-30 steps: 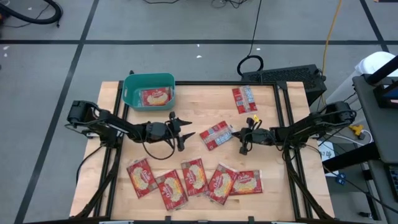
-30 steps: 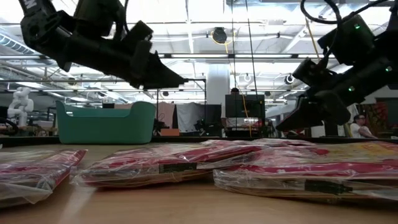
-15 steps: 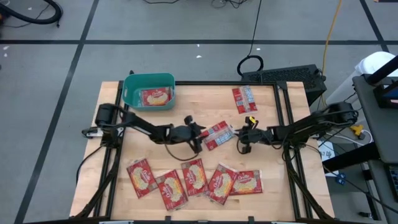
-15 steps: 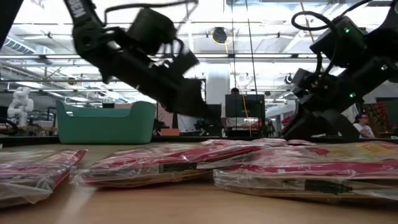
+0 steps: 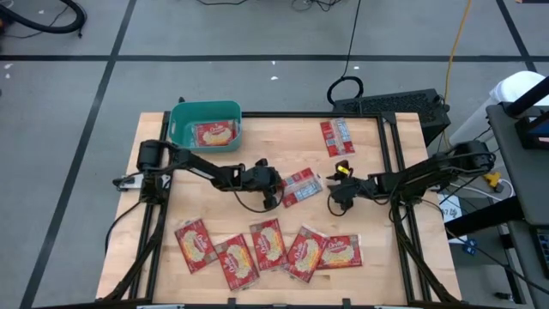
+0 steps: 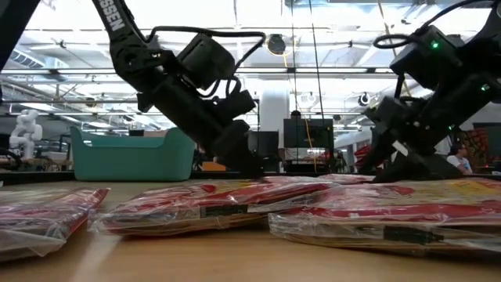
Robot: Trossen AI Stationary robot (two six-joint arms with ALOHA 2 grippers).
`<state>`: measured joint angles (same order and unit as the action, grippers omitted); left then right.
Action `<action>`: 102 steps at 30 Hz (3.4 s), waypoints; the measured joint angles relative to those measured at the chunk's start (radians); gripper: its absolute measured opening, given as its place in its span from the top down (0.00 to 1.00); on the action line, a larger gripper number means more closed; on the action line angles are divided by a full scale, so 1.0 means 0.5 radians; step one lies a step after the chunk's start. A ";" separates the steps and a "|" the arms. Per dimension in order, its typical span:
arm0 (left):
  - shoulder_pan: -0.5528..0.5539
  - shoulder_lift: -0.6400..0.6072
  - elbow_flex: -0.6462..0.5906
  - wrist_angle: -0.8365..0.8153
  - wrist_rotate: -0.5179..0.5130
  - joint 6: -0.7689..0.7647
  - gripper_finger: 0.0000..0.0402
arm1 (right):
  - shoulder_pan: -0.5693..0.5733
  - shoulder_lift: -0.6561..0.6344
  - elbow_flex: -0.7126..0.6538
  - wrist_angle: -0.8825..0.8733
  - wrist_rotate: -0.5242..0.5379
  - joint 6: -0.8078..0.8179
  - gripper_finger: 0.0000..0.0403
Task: Sort popcorn bags into baskets
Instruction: Put the red popcorn bag into the green bin
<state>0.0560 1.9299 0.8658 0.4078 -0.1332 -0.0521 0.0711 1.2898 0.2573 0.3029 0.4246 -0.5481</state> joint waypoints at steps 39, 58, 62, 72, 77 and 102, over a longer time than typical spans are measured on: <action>0.006 0.116 0.007 0.091 0.039 0.006 0.78 | 0.287 0.133 0.181 0.215 -0.217 -0.288 0.66; 0.037 0.119 0.003 0.123 0.051 -0.006 0.78 | 0.159 0.439 0.452 -0.040 -0.478 -0.577 0.64; 0.040 0.120 0.002 0.126 0.047 -0.015 0.78 | 0.147 0.527 0.449 0.137 -0.498 -0.581 0.77; 0.025 -0.401 -0.003 -0.330 -0.043 0.099 0.78 | 0.134 0.315 0.449 0.131 -0.474 -0.292 0.96; -0.040 -0.777 -0.001 -0.571 -0.096 0.208 0.76 | 0.063 0.110 0.449 0.098 -0.487 -0.009 0.99; -0.236 -0.316 0.002 0.102 -0.140 0.350 0.46 | -0.327 -0.156 0.449 0.183 -1.272 0.758 1.00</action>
<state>-0.0621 1.7718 0.8669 0.4589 -0.2031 0.1227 -0.0925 1.2118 0.4816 0.3943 -0.2115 -0.1693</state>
